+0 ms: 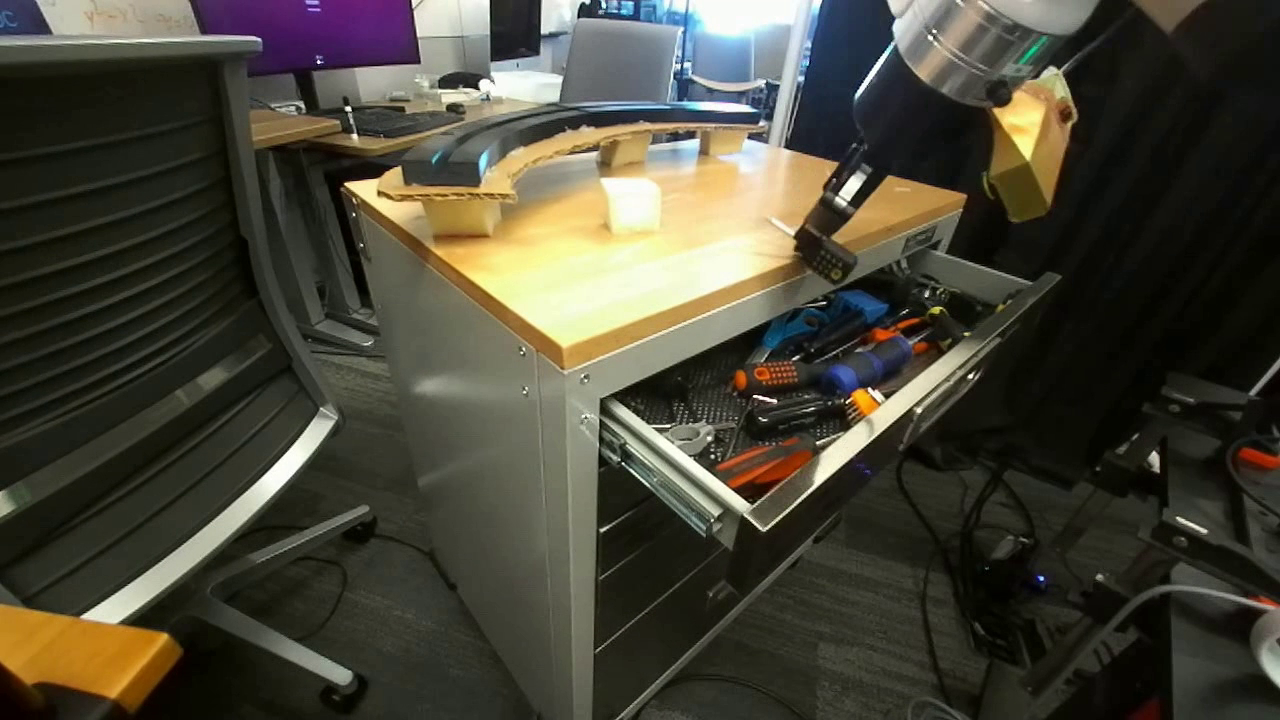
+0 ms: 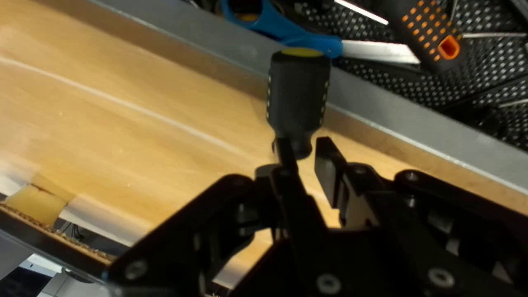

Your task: Put the screwdriver in the open drawer and then close the drawer

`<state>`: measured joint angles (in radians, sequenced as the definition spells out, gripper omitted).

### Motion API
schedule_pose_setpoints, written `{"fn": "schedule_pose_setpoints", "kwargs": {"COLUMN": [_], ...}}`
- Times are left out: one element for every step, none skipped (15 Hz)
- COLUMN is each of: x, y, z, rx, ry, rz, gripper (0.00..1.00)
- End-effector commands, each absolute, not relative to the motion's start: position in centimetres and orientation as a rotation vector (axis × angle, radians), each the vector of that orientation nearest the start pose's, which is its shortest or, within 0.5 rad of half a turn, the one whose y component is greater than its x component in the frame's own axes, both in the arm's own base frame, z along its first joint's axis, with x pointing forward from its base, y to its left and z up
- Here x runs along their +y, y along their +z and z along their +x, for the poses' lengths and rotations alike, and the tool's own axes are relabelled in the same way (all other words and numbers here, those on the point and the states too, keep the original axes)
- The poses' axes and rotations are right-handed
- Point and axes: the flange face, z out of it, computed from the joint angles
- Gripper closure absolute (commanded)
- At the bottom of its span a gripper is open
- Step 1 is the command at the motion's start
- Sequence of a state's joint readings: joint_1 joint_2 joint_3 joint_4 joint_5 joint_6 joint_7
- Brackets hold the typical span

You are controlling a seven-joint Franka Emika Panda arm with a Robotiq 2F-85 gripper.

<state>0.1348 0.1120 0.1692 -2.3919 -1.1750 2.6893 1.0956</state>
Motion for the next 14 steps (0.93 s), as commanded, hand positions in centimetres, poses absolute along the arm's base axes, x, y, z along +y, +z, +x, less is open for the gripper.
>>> {"fn": "schedule_pose_setpoints", "kwargs": {"x": [18.8,19.9,21.3,22.6,24.0,25.2,26.4,27.4,28.2,28.8,29.0,28.9,28.2,27.5], "y": [24.9,24.5,24.4,24.4,24.7,25.1,25.6,26.1,26.6,26.7,25.7,25.2,23.7,22.8], "z": [42.3,41.3,40.1,39.0,37.9,37.2,36.4,35.9,35.6,35.2,34.9,34.6,34.1,33.7], "rx": [-0.425,-0.469,-0.569,-0.668,-0.755,-0.840,-0.931,-1.003,-1.069,-1.103,-1.122,-1.115,-1.100,-1.074], "ry": [-0.754,-0.732,-0.713,-0.699,-0.694,-0.697,-0.713,-0.720,-0.724,-0.695,-0.607,-0.537,-0.417,-0.312], "rz": [-3.256,-3.212,-3.163,-3.121,-3.090,-3.055,-3.025,-3.005,-2.992,-2.974,-2.991,-3.015,-3.070,-3.114], "gripper": [0.48,0.39,0.32,0.23,0.16,0.10,0.02,0.00,0.00,0.00,0.00,0.00,0.00,0.00]}}
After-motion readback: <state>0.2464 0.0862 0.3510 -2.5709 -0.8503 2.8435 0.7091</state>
